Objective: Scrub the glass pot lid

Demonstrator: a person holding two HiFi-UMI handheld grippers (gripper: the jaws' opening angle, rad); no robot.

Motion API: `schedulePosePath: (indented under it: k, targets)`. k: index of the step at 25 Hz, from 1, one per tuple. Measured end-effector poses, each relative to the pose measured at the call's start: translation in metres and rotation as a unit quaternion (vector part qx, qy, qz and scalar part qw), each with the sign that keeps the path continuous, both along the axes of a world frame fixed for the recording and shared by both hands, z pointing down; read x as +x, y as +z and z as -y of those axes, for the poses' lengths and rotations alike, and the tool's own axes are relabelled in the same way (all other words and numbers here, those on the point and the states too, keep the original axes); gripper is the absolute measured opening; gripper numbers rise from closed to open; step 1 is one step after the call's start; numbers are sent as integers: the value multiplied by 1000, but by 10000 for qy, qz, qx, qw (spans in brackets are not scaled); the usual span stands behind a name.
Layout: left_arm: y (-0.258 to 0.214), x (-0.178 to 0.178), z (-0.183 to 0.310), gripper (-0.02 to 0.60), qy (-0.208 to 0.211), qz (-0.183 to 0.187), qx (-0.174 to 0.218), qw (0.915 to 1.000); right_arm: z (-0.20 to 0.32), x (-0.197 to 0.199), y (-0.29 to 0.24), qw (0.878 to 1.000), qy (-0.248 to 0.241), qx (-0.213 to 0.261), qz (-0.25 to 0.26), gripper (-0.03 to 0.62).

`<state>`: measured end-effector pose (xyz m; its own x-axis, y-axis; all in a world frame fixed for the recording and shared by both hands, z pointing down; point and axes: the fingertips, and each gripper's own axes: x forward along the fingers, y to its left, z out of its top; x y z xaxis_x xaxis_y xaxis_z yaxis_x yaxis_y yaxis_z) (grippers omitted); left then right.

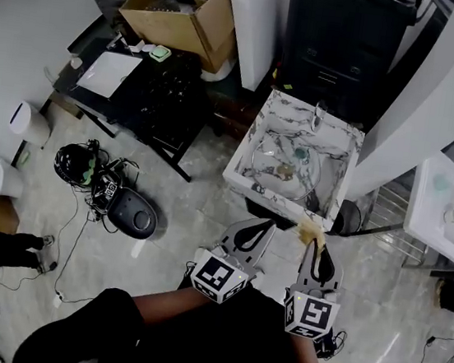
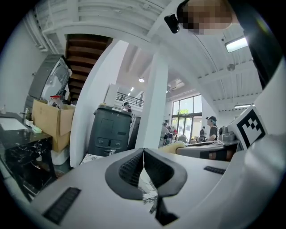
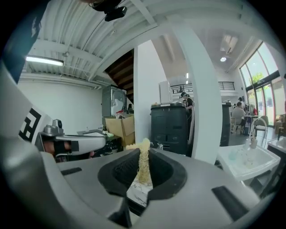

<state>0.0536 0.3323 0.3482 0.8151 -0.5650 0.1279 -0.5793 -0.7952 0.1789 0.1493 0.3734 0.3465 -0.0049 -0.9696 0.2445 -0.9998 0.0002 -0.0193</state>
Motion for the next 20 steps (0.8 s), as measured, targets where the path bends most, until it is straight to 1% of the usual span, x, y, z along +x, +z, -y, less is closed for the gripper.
schedulePosePath:
  k: [2,8,12,15,20]
  targets:
    - [-4,-3,2,17,-55,1,79,10000,1,-3,-5,10000,-19,12,-72,64]
    - [-17,-4,1,17,35,-6,284,9996,9,-12,-24,9996,-58,244,-96,64]
    - [-20,-6,5,17,-20,29,366,9993,15,-7,-31,9992,-64,355,-150,64]
    - [-21,-8,7,17,-103,40,388,9992,15,-1,-30,9993,-24,341,-149,63]
    - [-20,-5,3,17,-194,-40,403,9990,12,-1,-27,9995,-124,287,-105,63]
